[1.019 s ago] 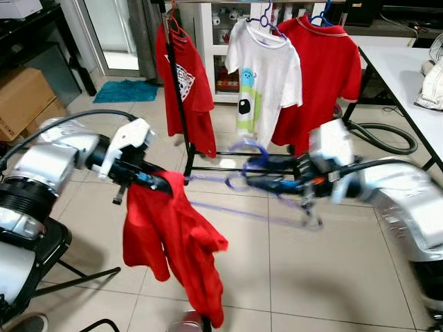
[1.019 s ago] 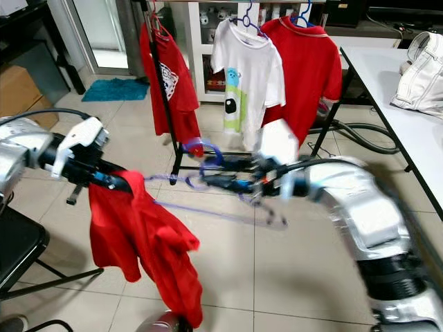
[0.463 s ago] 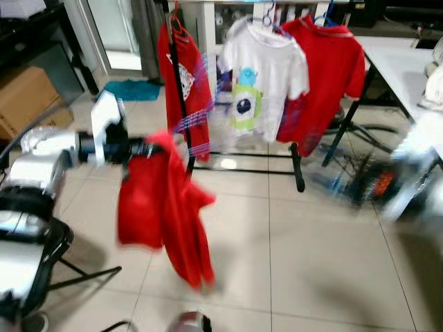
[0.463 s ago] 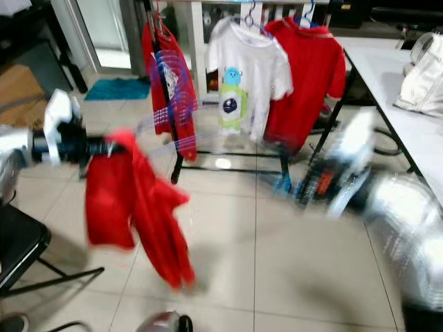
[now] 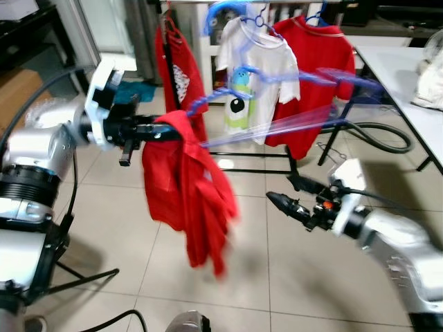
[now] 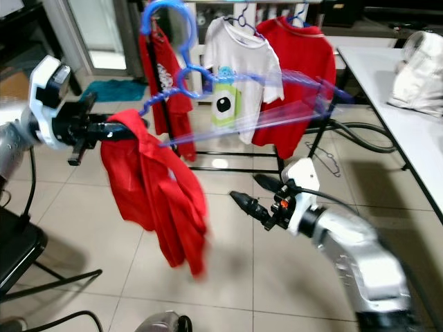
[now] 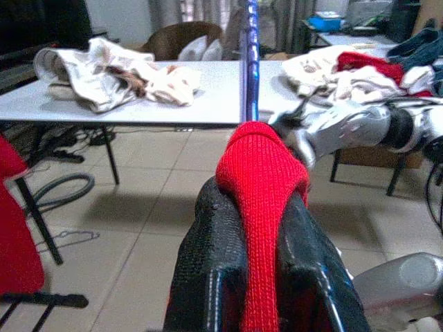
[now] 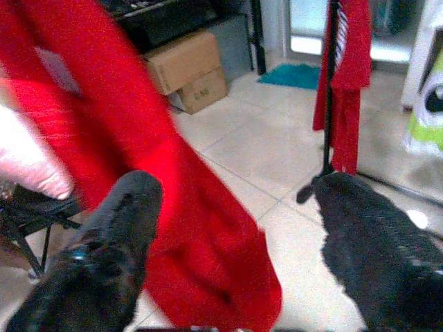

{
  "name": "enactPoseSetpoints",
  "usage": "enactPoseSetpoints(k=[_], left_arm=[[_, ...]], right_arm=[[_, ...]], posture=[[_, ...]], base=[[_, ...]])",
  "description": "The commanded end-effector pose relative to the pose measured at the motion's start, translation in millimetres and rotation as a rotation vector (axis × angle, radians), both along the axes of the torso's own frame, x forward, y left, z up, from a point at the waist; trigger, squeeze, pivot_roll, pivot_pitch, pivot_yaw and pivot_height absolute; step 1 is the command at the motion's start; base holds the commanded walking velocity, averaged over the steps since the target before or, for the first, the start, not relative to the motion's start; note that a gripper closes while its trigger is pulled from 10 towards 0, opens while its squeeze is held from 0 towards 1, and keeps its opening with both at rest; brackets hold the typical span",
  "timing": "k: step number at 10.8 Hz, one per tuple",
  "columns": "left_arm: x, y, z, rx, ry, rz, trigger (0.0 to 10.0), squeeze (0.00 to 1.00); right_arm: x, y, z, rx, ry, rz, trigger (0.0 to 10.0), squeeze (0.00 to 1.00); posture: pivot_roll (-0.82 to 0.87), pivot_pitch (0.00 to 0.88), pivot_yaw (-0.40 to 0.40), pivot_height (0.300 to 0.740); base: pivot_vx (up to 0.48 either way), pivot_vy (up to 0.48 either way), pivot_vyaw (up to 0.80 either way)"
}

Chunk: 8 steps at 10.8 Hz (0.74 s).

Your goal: Hang hanger

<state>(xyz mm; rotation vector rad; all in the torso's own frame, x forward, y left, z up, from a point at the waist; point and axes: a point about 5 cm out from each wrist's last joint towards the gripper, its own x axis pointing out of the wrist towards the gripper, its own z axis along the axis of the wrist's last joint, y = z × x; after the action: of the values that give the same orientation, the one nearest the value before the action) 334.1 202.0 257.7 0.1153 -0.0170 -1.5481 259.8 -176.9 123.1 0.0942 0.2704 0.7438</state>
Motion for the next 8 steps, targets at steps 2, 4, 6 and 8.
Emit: enactPoseSetpoints(k=[2, 4, 6, 8], left_arm=[[-8.3, -3.4, 16, 0.004, -0.017, -0.055, 0.0, 0.0], [-16.7, -4.7, 27, 0.013, -0.023, -0.092, 0.0, 0.0], [-18.9, -9.5, 34, -0.002, -0.057, -0.114, 0.0, 0.0], [-18.9, -11.0, 37, -0.009, -0.081, -0.112, 0.0, 0.0]], right_arm=[[8.2, 0.7, 0, 0.068, 0.015, -0.029, 10.0, 1.0], [13.2, 5.9, -6, 0.166, 0.072, -0.02, 10.0, 1.0], [2.0, 24.0, 3, 0.306, 0.082, 0.162, 10.0, 1.0], [-9.1, 35.2, 7, 0.355, 0.099, 0.274, 10.0, 1.0]], posture=[[0.05, 0.0, 0.079, 0.74], [0.06, 0.0, 0.075, 0.74], [0.07, 0.0, 0.082, 0.74], [0.08, 0.0, 0.079, 0.74]], base=[[0.0, 0.0, 0.0], [0.0, 0.0, 0.0], [0.0, 0.0, 0.0], [0.0, 0.0, 0.0]])
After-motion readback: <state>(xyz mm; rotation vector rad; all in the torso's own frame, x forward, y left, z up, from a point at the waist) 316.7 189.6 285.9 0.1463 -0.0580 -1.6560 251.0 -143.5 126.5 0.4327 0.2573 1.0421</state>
